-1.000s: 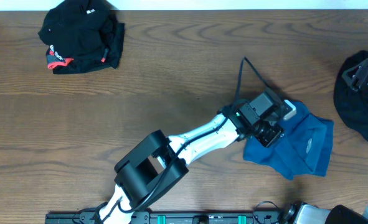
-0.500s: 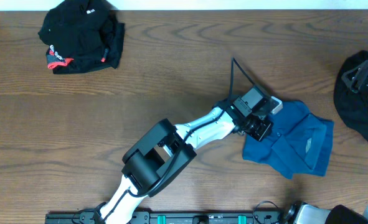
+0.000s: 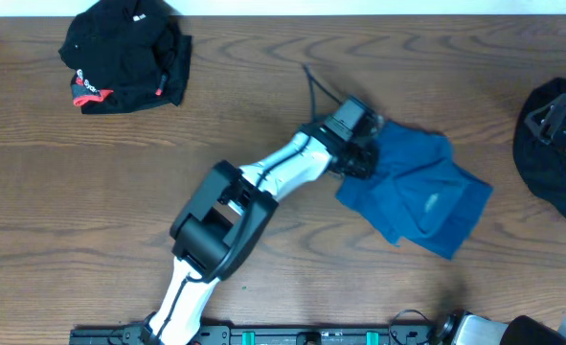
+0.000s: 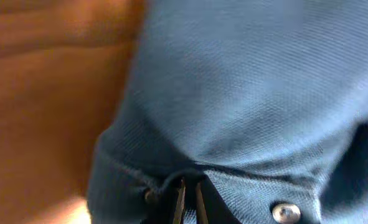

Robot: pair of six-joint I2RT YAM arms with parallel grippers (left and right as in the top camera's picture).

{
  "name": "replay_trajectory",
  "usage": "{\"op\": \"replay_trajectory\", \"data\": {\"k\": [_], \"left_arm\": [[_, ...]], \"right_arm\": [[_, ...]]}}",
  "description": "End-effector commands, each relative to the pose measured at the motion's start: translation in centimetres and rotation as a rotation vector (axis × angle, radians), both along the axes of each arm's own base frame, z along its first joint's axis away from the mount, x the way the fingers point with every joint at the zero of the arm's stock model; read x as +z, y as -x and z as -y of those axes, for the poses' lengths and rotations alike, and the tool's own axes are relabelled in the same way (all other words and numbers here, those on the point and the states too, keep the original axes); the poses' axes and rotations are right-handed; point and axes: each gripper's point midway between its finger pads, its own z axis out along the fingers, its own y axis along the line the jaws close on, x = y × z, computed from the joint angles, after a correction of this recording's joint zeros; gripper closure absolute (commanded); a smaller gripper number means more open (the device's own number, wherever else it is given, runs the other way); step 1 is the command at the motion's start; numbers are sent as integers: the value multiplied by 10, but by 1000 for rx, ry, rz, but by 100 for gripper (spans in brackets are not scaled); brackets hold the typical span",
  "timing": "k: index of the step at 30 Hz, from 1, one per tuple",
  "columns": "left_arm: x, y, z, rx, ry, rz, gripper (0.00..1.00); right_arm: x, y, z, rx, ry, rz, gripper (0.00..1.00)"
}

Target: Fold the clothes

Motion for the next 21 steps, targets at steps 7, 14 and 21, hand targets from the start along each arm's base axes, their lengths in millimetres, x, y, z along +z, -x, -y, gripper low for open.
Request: {"op": "replay_trajectory", "data": {"k": [7, 14, 21], "left_arm": [[-73, -43, -134, 376, -300, -129, 90], [-76, -58, -189, 601, -311, -243, 94], [-73, -52, -243, 781, -350, -379, 94]], "right_arm": [[8, 1, 0, 17, 17, 28, 52], [8, 1, -1, 17, 17, 26, 52], [8, 1, -3, 26, 16, 26, 52]]}}
